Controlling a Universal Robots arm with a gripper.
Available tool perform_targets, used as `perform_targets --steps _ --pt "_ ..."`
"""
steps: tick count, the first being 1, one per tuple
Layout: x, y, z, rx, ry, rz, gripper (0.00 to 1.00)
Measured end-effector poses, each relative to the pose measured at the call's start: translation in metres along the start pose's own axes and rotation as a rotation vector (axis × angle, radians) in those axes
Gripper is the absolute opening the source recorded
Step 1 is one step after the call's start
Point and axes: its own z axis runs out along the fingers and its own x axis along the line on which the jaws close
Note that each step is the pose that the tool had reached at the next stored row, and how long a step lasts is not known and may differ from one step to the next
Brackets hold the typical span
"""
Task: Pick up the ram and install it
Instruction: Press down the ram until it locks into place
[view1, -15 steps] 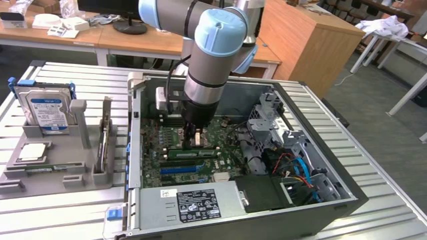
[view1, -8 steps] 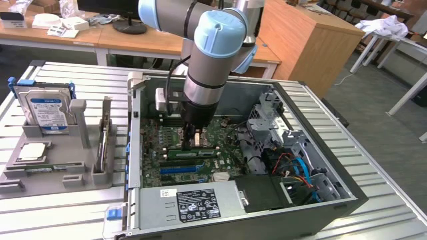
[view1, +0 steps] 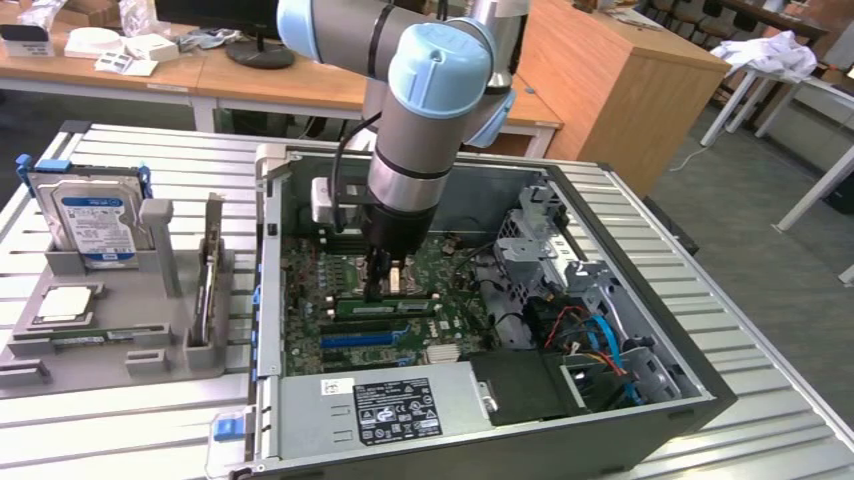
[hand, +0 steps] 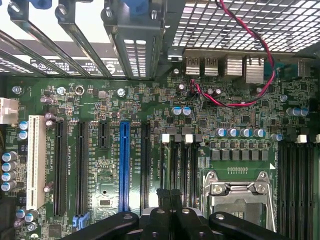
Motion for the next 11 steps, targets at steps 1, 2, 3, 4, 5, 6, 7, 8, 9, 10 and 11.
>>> perform_targets --steps 1,2,3,4,5,6,7,8,9,10,11 --pt "0.0 0.0 0.0 0.0 0.0001 0.0 0.11" --pt "0.0 0.0 0.0 0.0 0.0 0.0 0.11" --pt "0.0 0.0 0.0001 0.0001 -0.0001 0.0 0.11" --pt "0.0 0.0 0.0005 0.0002 -0.0004 0.0 0.11" --pt "0.0 0.0 0.0009 0.0002 -0.0004 0.0 0.11" --pt "0.0 0.0 0.0011 0.0001 -0.0002 0.0 0.11" --pt "0.0001 0.0 0.0011 0.0 0.0 0.0 0.11" --pt "0.0001 0.0 0.0011 0.0 0.0 0.0 0.11" --pt "0.0001 0.0 0.0011 0.0 0.0 0.0 0.11" --pt "0.0001 0.0 0.0011 0.0 0.0 0.0 0.11" --pt "0.0001 0.0 0.0013 0.0001 -0.0001 0.0 0.11"
